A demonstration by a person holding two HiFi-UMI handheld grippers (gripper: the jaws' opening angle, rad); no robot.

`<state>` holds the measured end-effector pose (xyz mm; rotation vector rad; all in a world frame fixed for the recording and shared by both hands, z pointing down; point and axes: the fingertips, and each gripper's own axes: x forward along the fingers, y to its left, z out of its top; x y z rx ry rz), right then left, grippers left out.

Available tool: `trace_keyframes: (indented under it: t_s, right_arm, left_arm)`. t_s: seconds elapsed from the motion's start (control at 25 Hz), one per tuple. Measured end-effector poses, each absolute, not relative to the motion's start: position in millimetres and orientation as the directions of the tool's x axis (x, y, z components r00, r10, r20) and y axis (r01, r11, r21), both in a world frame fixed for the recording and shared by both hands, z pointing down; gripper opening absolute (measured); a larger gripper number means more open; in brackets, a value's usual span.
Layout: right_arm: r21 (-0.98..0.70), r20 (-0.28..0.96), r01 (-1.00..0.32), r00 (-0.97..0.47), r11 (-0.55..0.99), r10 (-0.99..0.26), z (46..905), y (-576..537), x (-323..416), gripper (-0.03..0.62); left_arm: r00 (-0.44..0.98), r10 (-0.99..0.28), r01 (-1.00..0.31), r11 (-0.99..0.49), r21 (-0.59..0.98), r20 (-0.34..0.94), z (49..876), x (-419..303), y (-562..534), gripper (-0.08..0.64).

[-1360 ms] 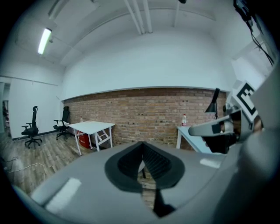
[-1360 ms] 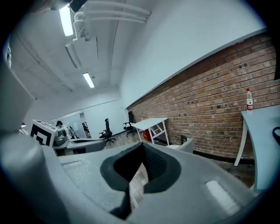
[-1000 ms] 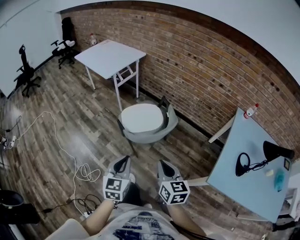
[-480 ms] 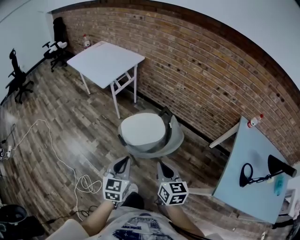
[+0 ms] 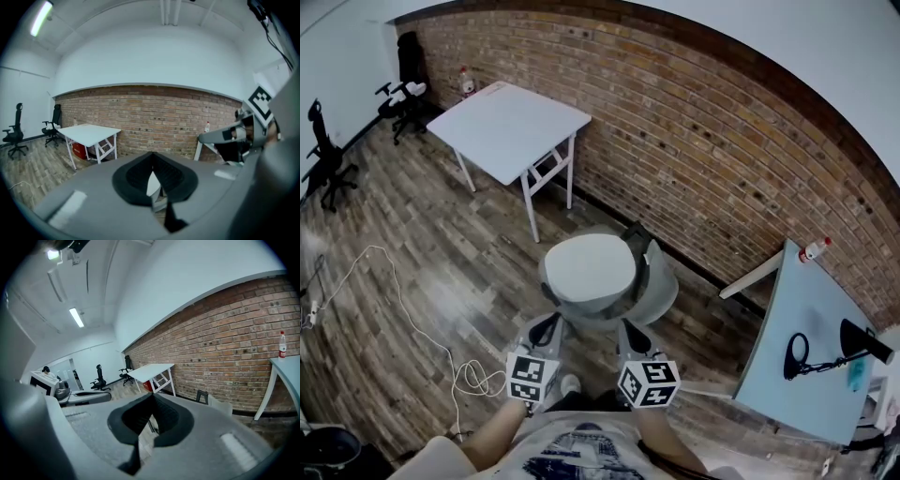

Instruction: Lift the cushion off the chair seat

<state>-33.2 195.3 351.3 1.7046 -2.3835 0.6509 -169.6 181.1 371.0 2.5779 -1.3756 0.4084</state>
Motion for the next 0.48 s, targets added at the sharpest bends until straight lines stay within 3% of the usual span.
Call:
trace_keyframes:
  t_s: [0.48]
  right_arm:
    - [-0.272,0.375,-0.94,-0.302,0.208,-0.876,364,148,-17,-0.003]
  left_arm:
    - [0.561,-0.751,-0.808,-0.587,0.035,0.348,378,-156,126,-0.008]
